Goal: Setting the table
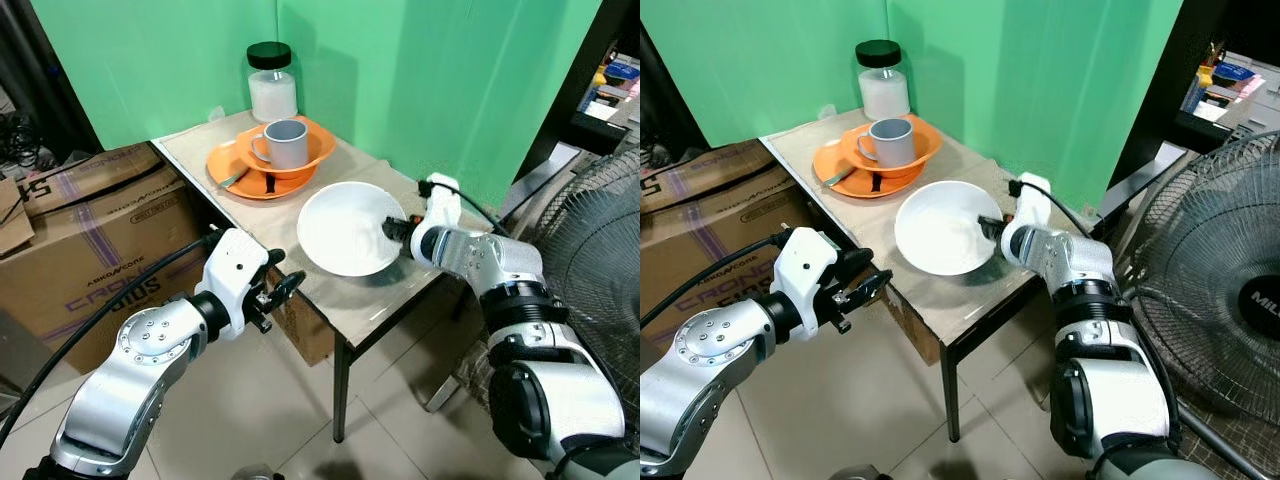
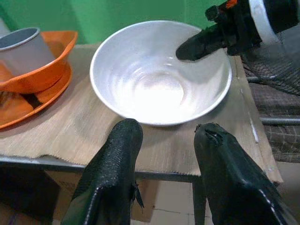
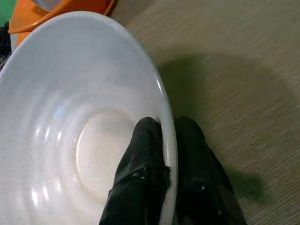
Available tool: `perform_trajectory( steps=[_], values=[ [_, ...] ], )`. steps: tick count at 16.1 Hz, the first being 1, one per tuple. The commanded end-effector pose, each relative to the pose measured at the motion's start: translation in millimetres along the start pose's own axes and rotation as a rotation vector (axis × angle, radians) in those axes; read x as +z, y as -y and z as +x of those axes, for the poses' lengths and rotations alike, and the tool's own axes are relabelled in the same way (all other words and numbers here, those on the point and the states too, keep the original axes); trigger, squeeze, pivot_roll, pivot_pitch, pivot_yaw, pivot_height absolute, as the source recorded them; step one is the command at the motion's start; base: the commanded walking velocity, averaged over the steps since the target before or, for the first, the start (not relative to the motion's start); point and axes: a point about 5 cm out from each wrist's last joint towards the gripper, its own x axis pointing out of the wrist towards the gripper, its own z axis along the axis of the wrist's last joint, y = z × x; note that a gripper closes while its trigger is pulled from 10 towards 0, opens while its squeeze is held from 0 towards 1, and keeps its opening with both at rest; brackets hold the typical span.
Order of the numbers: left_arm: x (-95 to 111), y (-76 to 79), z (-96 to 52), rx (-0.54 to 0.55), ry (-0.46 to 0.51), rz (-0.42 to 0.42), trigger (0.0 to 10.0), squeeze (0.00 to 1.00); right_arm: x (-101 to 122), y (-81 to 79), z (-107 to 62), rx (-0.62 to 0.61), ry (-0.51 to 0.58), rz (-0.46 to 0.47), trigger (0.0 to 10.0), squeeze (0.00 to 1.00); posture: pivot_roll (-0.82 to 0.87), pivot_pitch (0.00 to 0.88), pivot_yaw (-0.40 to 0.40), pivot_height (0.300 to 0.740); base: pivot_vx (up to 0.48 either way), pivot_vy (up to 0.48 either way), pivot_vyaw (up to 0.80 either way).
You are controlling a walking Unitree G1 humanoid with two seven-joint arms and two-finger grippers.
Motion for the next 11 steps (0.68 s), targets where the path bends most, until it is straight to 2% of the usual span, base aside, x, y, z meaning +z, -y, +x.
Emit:
perform_trajectory(
  steps=[1, 3, 5, 7, 8, 9, 10, 11],
  values=[
    [0.3, -2.8, -0.2, 0.0, -0.002, 0.015, 10.0, 0.0, 3.8, -2.8, -2.4, 0.016, 0.034, -0.003, 0.0, 0.0, 0.11, 0.0, 0.035, 0.74, 0.0, 0.0, 0.0],
    [1.1, -7.0, 0.7, 0.026, 0.003, 0.02, 10.0, 0.0, 9.4, -11.0, -9.7, 0.069, 0.072, -0.006, 0.0, 0.0, 0.12, 0.0, 0.032, 0.74, 0.0, 0.0, 0.0],
    [5.2, -7.1, 1.3, 0.047, 0.025, 0.018, 10.0, 0.0, 17.0, -12.6, -19.6, 0.089, 0.129, -0.005, 0.0, 0.0, 0.13, 0.0, 0.022, 0.74, 0.0, 0.0, 0.0],
    [11.7, -12.5, -1.4, 0.119, 0.07, 0.008, 10.0, 0.0, 37.4, -17.8, -52.3, 0.148, 0.333, 0.024, 0.0, 0.0, 0.13, 0.0, 0.009, 0.74, 0.0, 0.0, 0.0],
    [14.1, -14.5, -2.8, 0.141, 0.088, 0.0, 10.0, 0.0, 40.6, -19.5, -61.7, 0.148, 0.382, 0.013, 4.4, 0.0, 0.12, 0.0, 0.013, 0.74, 0.0, 0.0, 0.0],
    [16.1, -16.1, -4.1, 0.173, 0.112, -0.017, 10.0, 0.0, 43.2, -20.3, -74.8, 0.133, 0.451, -0.014, 10.0, 0.0, 0.11, 0.0, 0.021, 0.74, 0.0, 0.0, 0.0],
    [15.2, -14.2, -1.9, 0.222, 0.139, -0.038, 10.0, 0.0, 37.3, -17.7, -108.3, 0.015, 0.588, -0.16, 10.0, 0.0, 0.06, 0.0, 0.056, 0.74, 0.0, 0.0, 0.0],
    [13.4, -11.2, 2.2, 0.23, 0.136, -0.042, 10.0, 0.0, 30.2, -17.4, -123.2, -0.044, 0.626, -0.25, 10.0, 0.0, 0.05, 0.0, 0.057, 0.74, 0.0, 0.0, 0.0]
  ],
)
